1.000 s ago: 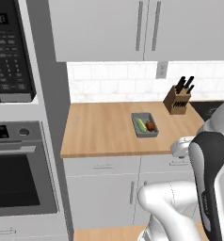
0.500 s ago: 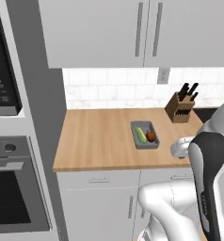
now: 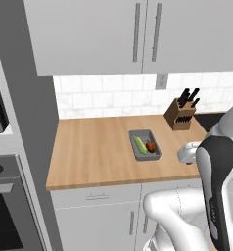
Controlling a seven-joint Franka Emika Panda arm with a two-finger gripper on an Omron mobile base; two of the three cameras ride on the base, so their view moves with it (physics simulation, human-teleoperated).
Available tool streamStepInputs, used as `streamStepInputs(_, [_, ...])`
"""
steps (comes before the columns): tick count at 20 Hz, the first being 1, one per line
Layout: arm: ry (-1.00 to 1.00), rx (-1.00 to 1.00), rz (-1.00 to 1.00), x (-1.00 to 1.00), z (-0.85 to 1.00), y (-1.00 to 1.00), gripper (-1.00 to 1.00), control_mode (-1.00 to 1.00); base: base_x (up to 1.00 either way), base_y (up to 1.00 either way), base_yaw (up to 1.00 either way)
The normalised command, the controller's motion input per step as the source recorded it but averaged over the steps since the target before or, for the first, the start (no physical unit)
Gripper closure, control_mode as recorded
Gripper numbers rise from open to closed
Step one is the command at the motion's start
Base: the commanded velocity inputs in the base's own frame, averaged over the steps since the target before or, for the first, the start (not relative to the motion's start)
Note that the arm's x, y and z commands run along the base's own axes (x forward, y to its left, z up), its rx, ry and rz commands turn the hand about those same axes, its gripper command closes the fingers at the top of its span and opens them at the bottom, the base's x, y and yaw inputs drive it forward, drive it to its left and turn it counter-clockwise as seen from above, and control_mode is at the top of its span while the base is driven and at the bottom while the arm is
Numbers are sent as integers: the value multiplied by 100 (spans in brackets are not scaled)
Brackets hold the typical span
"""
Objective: Take the meat container that has the chicken drumstick and place it on the second highest rack of the freezer. Then take the vegetable container that has the corn and bell pepper and place it on the highest rack of the freezer.
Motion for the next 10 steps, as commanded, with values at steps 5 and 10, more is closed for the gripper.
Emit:
streamStepInputs(5, [0,0,0,0,0,0,-100,100,0,0,-1])
streamStepInputs(10, [0,0,0,0,0,0,-100,100,0,0,0])
